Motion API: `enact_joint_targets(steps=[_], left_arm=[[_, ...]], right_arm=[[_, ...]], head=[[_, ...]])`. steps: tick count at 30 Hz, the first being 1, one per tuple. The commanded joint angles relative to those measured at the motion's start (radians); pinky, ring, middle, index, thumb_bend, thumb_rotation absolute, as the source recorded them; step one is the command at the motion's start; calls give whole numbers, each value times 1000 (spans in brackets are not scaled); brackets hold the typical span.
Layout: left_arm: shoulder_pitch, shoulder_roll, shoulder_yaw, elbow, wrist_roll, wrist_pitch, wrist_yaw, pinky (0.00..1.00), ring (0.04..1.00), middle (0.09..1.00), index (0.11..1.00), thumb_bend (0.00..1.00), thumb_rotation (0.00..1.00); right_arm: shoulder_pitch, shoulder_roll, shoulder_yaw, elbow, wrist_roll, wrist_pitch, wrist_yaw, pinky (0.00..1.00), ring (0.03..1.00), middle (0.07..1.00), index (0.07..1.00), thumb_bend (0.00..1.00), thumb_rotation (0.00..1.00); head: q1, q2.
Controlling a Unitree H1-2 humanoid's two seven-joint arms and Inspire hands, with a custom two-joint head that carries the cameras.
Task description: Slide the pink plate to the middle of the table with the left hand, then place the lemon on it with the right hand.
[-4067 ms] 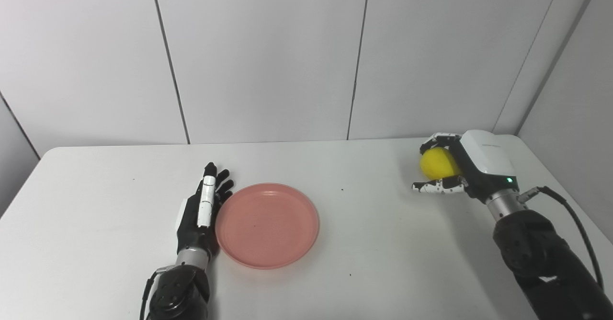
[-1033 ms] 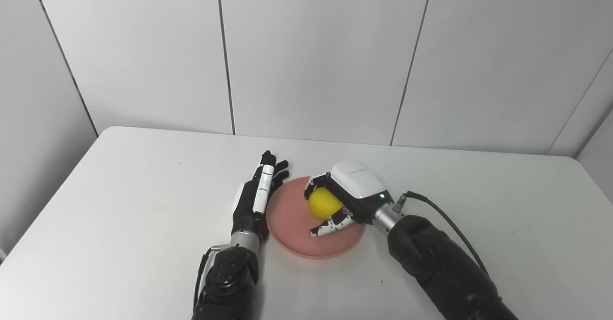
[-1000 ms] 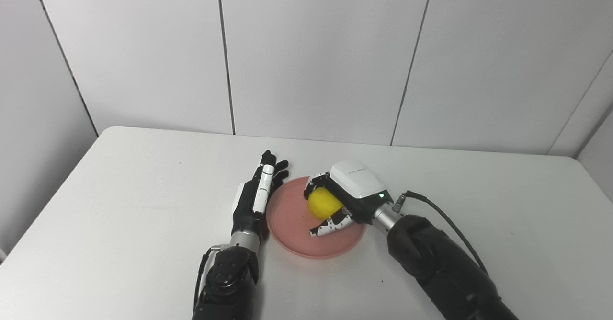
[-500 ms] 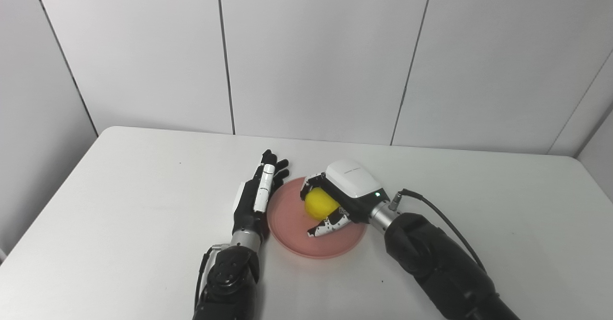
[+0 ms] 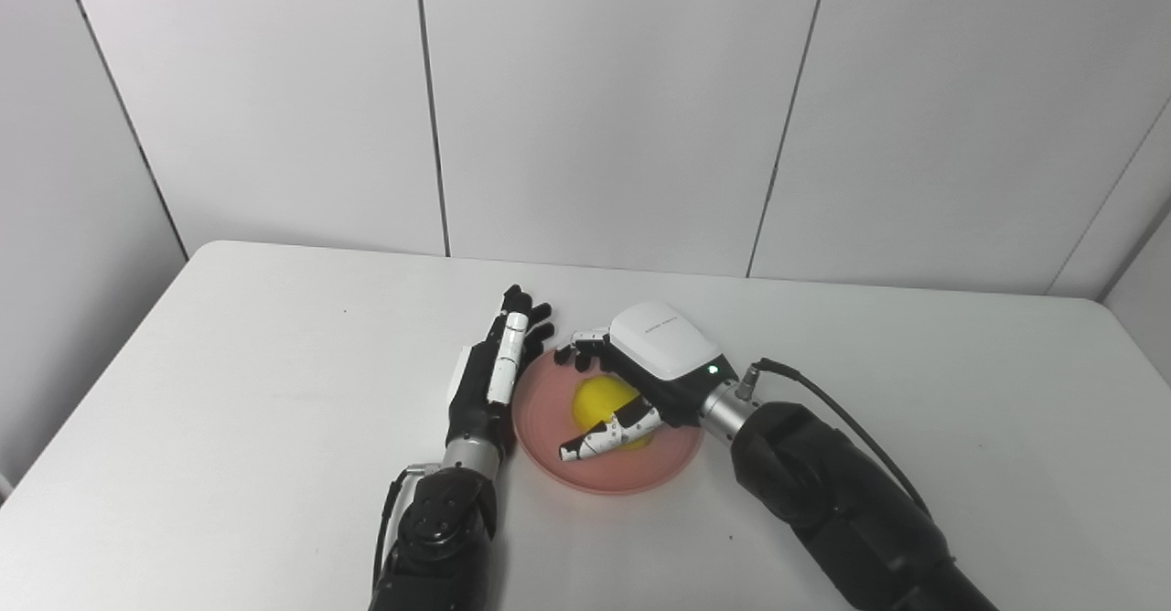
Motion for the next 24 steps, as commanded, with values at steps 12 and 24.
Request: enact_joint_targets(steps=[12,24], left_arm=[[40,-4,6,79,-13,51,-5,965,884,894,1000,706,929],[37,-4,16,74,-24,45,-11,967,883,900,1000,747,923]], right_arm=[[-31,7,-73,8,51,-32,-70,540,619,673,692,876,858],[28,34,-188,51,193,-62,-185,558,652,705,695,792,944]], head=[[-5,1],[-8,-1]])
